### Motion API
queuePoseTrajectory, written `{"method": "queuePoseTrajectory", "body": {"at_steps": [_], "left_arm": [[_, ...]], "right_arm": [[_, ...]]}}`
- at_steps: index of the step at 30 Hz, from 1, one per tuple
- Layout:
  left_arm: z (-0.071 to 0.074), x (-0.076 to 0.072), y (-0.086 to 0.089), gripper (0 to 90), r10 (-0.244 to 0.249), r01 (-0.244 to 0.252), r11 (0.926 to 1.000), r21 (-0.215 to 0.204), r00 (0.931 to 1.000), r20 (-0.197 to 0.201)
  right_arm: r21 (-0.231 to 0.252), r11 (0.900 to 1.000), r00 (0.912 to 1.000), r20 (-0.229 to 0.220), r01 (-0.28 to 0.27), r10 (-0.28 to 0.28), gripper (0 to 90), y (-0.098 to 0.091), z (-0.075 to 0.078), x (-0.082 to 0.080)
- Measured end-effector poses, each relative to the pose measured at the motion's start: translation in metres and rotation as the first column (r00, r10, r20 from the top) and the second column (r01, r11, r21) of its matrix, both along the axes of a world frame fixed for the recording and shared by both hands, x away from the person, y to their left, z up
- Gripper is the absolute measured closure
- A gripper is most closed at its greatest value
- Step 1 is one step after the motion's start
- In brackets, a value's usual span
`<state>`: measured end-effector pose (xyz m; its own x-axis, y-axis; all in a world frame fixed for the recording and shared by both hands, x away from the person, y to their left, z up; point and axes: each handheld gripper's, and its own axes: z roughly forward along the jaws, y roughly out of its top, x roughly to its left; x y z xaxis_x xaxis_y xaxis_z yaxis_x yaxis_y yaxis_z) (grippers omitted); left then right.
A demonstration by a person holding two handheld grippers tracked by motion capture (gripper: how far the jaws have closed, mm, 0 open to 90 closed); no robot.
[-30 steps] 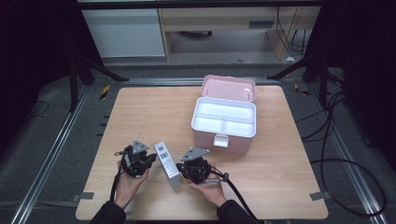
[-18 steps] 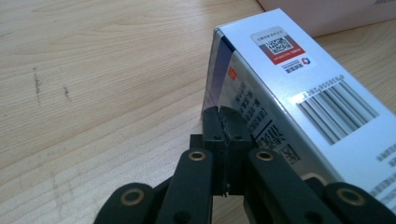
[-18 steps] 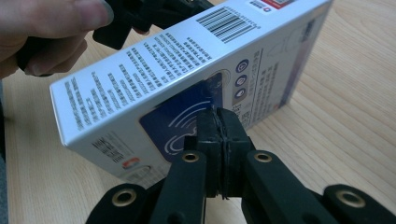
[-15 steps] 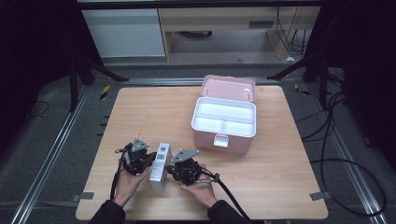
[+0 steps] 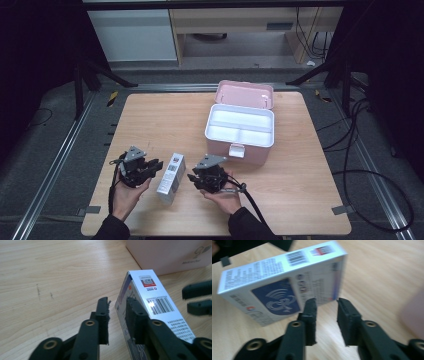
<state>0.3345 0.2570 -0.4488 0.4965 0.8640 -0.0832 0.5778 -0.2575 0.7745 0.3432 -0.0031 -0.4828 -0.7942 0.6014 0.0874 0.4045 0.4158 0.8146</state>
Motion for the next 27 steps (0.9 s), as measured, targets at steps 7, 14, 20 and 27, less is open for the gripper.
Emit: {"method": "queuePoseTrajectory", "body": {"at_steps": [7, 14, 20, 27], "left_arm": [[0.007, -0.011, -0.007, 46.2, -0.020, 0.019, 0.9997, 0.016, 0.9996, 0.019], [0.015, -0.021, -0.023, 35.2, -0.050, 0.049, 0.9978, 0.045, 0.9984, 0.027], [0.010, -0.020, -0.039, 32.2, -0.050, 0.051, 0.9914, 0.121, 0.9987, -0.006], [0.001, -0.011, -0.051, 30.4, -0.052, 0.062, 0.9864, 0.152, 0.9964, -0.067]], "right_arm": [[-0.015, 0.9970, 0.9970, 0.019, 0.076, -0.075, 42.1, -0.036, 0.012, 0.004], [-0.025, 0.9921, 0.9921, 0.025, 0.123, -0.123, 32.2, -0.076, 0.013, -0.007], [-0.058, 0.9839, 0.9856, 0.005, 0.169, -0.169, 29.2, -0.116, 0.007, -0.018], [-0.070, 0.9678, 0.9703, 0.014, 0.242, -0.242, 25.2, -0.153, 0.002, -0.027]]}}
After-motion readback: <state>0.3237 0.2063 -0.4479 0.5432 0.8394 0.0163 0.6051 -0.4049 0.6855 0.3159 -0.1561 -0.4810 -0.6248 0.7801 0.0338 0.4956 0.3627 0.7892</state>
